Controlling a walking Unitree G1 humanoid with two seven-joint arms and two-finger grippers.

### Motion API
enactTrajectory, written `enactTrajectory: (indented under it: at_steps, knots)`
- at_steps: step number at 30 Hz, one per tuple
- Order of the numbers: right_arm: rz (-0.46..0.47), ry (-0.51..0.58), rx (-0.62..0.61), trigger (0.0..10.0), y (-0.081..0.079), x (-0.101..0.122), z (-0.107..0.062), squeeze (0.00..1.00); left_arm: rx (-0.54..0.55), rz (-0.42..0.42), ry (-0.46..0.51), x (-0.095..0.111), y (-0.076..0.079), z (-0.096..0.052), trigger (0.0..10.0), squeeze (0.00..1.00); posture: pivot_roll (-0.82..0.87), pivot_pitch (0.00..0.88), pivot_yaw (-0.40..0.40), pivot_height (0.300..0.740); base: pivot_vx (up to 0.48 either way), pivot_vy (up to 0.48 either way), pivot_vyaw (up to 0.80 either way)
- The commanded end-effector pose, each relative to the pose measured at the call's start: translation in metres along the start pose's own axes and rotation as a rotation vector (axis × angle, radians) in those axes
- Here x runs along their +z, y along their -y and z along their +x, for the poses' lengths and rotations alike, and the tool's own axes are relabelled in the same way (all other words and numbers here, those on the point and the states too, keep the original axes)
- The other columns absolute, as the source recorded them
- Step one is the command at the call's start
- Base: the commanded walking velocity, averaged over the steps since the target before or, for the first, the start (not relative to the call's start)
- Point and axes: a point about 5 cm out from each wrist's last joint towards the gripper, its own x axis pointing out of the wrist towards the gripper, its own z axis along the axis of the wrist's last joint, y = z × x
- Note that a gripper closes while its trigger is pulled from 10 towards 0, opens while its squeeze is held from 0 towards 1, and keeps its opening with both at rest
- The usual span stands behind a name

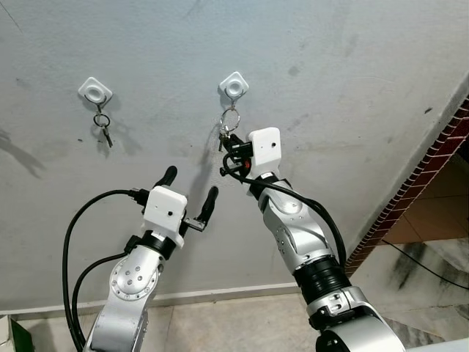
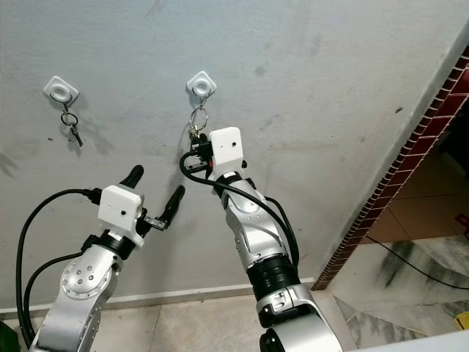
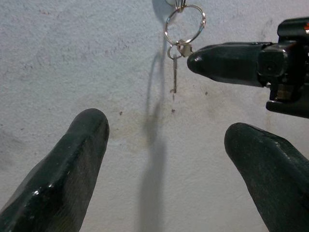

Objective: Hang keys on a hook

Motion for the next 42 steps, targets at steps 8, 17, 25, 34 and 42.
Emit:
enactTrajectory:
  at_steps: [8, 17, 25, 34, 42]
  knots:
    - [0.009, -0.041, 0.028, 10.0, -0.009, -0.01, -0.001, 1.0, -0.003, 0.015, 0.016, 0.003, 0.0, 0.002, 10.0, 0.0, 0.14, 0.0, -0.013, 0.74, 0.0, 0.0, 0.0]
    - [-0.007, -0.029, 0.008, 10.0, -0.005, -0.008, 0.0, 1.0, -0.01, 0.016, 0.01, 0.002, 0.001, 0.002, 10.0, 0.0, 0.14, 0.0, -0.014, 0.74, 0.0, 0.0, 0.0]
    - [-0.03, -0.006, 0.004, 10.0, -0.001, -0.004, -0.004, 1.0, 0.001, 0.017, 0.0, 0.001, -0.002, 0.0, 10.0, 0.0, 0.13, 0.0, -0.013, 0.74, 0.0, 0.0, 0.0]
    - [-0.068, 0.041, -0.044, 10.0, 0.017, 0.001, -0.021, 1.0, 0.052, 0.028, -0.049, -0.001, -0.019, -0.022, 10.0, 0.0, 0.12, 0.0, -0.013, 0.74, 0.0, 0.0, 0.0]
    - [-0.059, 0.024, -0.151, 10.0, 0.038, -0.004, -0.053, 1.0, 0.159, 0.007, -0.115, -0.004, -0.032, -0.042, 10.0, 0.0, 0.12, 0.0, -0.019, 0.74, 0.0, 0.0, 0.0]
